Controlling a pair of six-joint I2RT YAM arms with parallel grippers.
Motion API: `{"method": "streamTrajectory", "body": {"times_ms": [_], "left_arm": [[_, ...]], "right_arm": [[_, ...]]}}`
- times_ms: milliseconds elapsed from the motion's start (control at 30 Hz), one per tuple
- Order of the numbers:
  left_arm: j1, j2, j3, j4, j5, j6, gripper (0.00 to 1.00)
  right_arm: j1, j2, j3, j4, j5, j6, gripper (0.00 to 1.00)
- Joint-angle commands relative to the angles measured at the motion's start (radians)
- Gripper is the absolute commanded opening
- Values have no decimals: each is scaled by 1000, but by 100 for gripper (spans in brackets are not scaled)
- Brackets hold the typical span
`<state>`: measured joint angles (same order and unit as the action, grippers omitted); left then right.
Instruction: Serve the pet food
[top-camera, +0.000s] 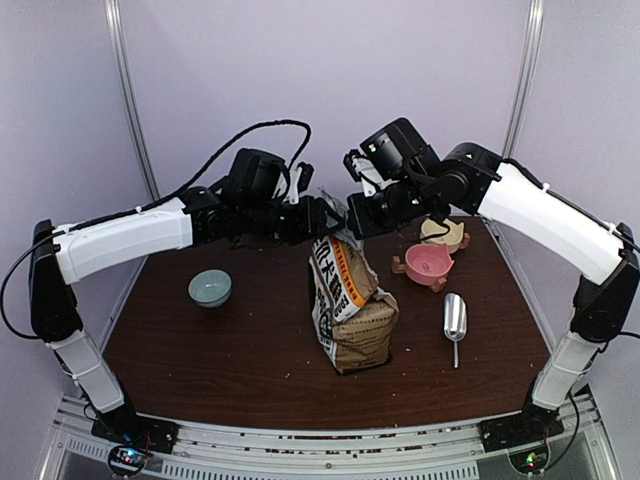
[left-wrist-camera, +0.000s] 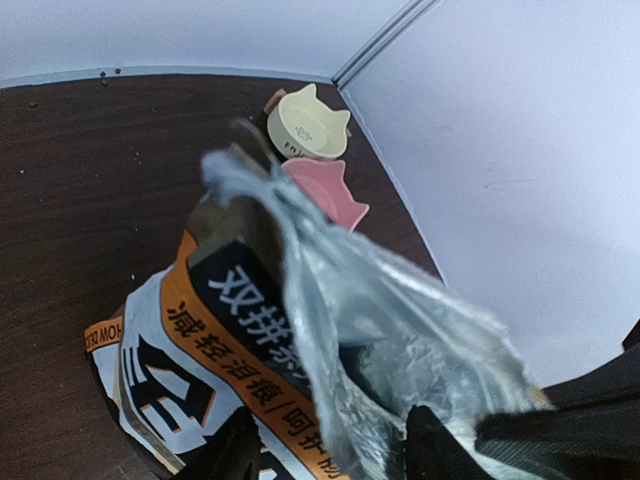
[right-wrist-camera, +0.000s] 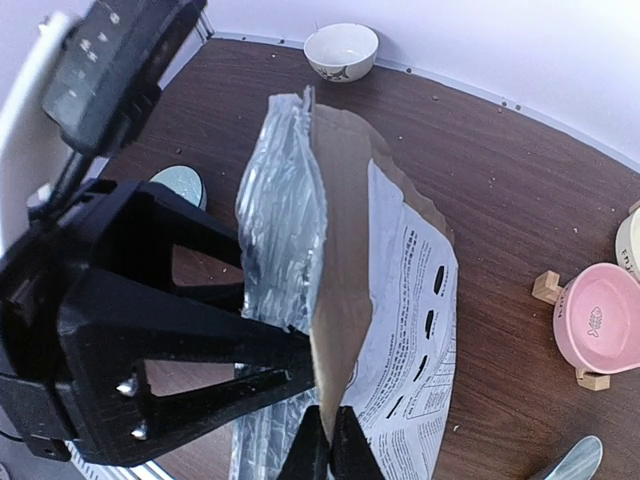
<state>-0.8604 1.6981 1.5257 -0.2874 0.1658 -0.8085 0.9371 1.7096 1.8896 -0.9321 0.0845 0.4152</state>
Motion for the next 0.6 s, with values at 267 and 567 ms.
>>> {"method": "streamTrajectory", "body": {"times_ms": [267, 567], "left_arm": [[-29, -88, -26, -26, 63, 10, 0], [49, -82, 313, -510, 71, 309, 0]], "right_arm": [[9, 15, 65, -93, 158, -1, 0], [-52, -22, 105, -172, 279, -5, 0]]}}
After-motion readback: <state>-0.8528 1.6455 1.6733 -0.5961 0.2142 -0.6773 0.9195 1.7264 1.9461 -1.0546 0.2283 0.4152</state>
